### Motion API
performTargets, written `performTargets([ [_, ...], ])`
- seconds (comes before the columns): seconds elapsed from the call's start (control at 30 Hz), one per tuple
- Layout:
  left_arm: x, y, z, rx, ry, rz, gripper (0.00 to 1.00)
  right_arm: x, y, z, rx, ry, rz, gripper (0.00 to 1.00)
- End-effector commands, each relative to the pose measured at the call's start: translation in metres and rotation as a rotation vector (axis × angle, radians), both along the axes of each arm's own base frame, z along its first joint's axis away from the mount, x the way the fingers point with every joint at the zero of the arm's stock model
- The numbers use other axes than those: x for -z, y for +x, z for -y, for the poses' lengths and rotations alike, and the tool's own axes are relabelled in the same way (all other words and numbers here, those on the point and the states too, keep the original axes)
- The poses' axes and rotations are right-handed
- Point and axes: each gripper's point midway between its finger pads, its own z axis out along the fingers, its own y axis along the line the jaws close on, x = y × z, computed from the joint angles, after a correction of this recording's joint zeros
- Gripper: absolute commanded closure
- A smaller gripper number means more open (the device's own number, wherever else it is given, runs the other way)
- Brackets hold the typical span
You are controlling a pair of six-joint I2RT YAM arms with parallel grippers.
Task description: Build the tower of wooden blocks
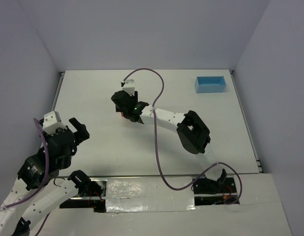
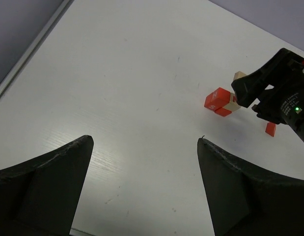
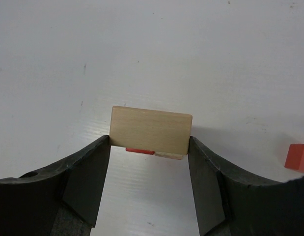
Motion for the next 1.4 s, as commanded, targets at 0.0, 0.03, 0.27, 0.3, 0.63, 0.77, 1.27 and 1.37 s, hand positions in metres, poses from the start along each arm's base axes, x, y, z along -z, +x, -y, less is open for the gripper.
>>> performTargets([
  [0.0, -0.009, 0.008, 0.007, 0.039, 0.022, 0.02, 0.0, -0.021, 0.009, -0.01, 0.011, 0.014, 0.031, 0.79],
  [0.03, -0.007, 0.009, 0.009, 0.04, 0.029, 0.008, 0.0, -0.017, 0.01, -0.011, 0.009, 0.006, 0.025, 0.78],
  [0.27, -0.006, 0.011, 0.012, 0.057, 0.038, 0.001, 0.0, -0.004, 0.01, -0.007, 0.017, -0.016, -0.007, 0.76],
  [0.3, -0.006, 0.011, 0.013, 0.06, 0.039, 0.001, 0.0, -0.005, 0.009, -0.007, 0.016, -0.017, -0.009, 0.75],
  [0.63, -0.005, 0.011, 0.015, 0.076, 0.038, 0.0, 0.0, 0.001, 0.002, -0.007, 0.004, -0.031, -0.057, 0.7],
  [0.77, -0.005, 0.011, 0.015, 0.075, 0.04, -0.001, 0.0, -0.001, 0.001, -0.008, -0.005, -0.024, -0.066, 0.7],
  [1.27, -0.006, 0.01, 0.013, 0.073, 0.035, 0.006, 0.0, 0.01, 0.004, -0.016, -0.012, -0.047, -0.099, 0.65],
  [1.37, -0.006, 0.01, 0.014, 0.076, 0.034, 0.006, 0.01, 0.016, 0.004, -0.012, -0.007, -0.055, -0.11, 0.65],
])
